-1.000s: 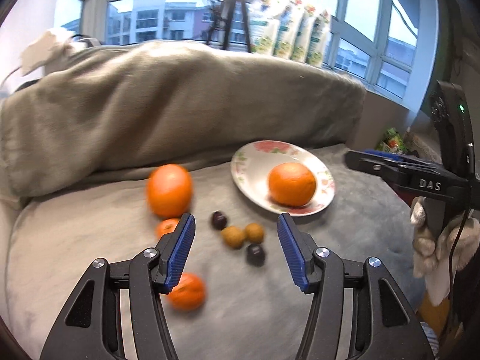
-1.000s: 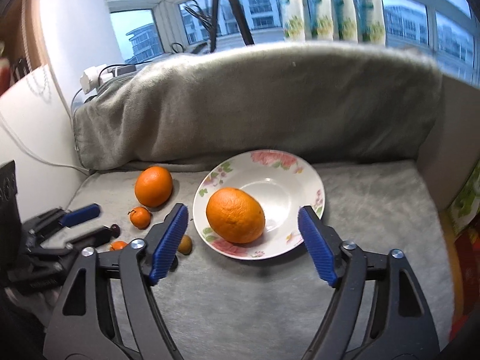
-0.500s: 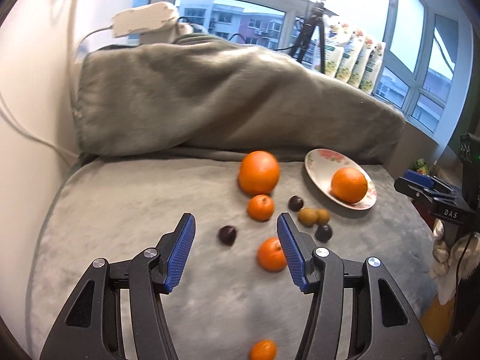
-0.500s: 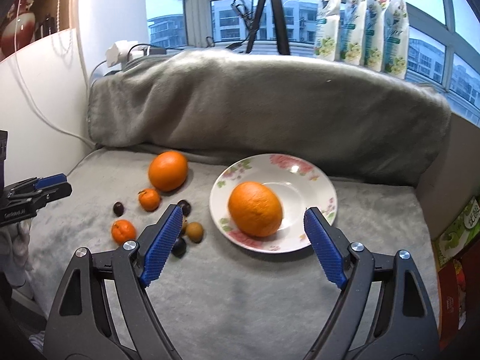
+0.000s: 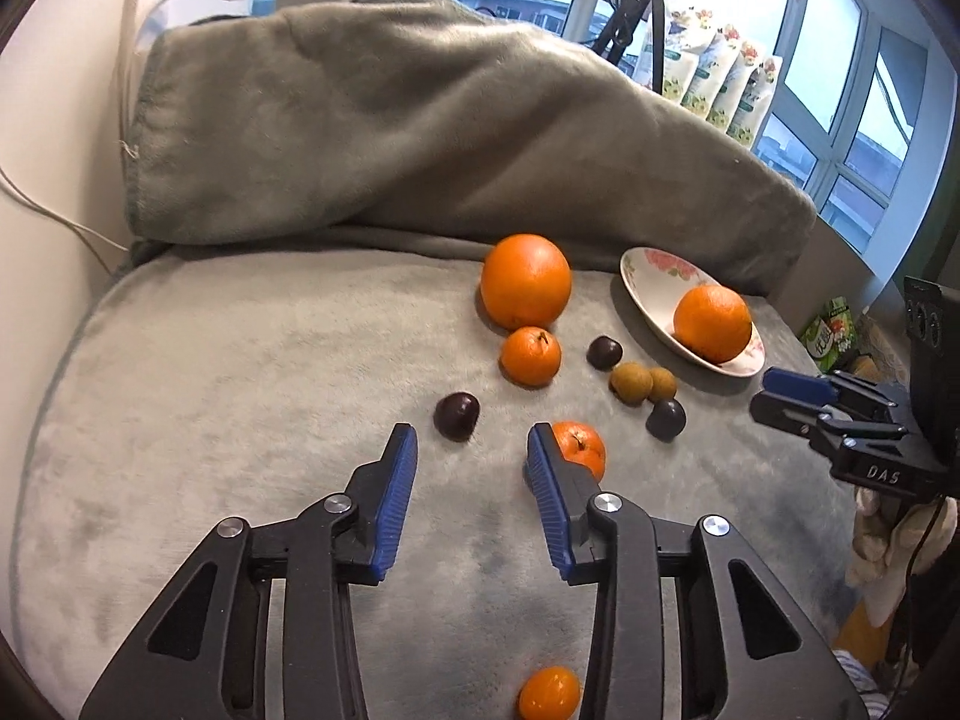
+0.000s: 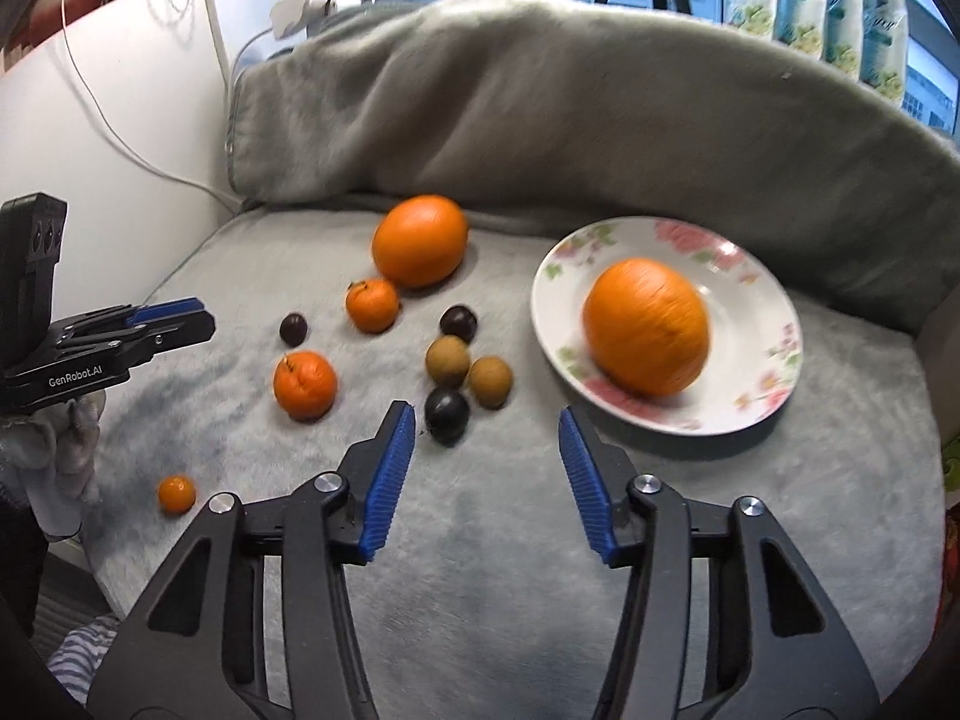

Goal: Organize fruits
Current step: 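Move the right gripper toward a dark plum while the left gripper approaches a small tangerine, then grasp the dark plum with the right gripper while the left gripper grasps the tangerine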

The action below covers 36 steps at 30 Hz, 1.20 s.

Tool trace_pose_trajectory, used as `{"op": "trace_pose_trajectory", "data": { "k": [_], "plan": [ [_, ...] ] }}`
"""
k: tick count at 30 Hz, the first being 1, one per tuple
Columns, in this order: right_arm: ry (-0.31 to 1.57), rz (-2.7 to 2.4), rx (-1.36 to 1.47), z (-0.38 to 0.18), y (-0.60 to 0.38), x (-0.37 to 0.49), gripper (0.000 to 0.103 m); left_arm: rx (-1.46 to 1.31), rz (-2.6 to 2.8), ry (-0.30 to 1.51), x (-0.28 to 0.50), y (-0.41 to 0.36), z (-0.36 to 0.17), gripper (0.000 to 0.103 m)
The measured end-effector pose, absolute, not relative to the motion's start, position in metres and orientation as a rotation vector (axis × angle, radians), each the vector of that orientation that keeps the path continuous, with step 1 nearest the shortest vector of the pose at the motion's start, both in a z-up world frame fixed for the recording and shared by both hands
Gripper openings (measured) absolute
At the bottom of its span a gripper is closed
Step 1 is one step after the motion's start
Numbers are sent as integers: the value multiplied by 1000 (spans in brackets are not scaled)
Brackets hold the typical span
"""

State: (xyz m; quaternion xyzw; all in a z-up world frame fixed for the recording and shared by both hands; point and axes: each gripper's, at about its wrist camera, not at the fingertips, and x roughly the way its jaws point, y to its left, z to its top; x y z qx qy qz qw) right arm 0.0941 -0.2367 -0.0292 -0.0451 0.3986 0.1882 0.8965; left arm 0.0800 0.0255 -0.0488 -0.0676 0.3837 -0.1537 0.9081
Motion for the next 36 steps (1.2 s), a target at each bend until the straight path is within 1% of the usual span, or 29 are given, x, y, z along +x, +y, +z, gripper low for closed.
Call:
{"op": "trace_pose_trajectory", "data": {
  "k": [3, 10, 16, 17, 29, 36],
  "plan": [
    [854, 402, -89, -39, -232, 99, 44, -142, -336, 804, 82, 21, -53, 36],
    [903, 430, -86, -58, -213, 106, 37, -137, -382, 827, 83, 11, -59, 36],
    [939, 438, -70, -71, -206, 117, 35, -99, -416, 856, 87, -3, -64, 36],
    [969, 444, -59, -72, -206, 117, 35, -92, -419, 861, 87, -6, -66, 36],
    [999, 435, -60, -81, -198, 130, 34, -35, -452, 900, 93, -23, -72, 36],
    [1007, 425, -72, -83, -195, 137, 28, -17, -455, 915, 97, -27, -77, 36]
  ]
}}
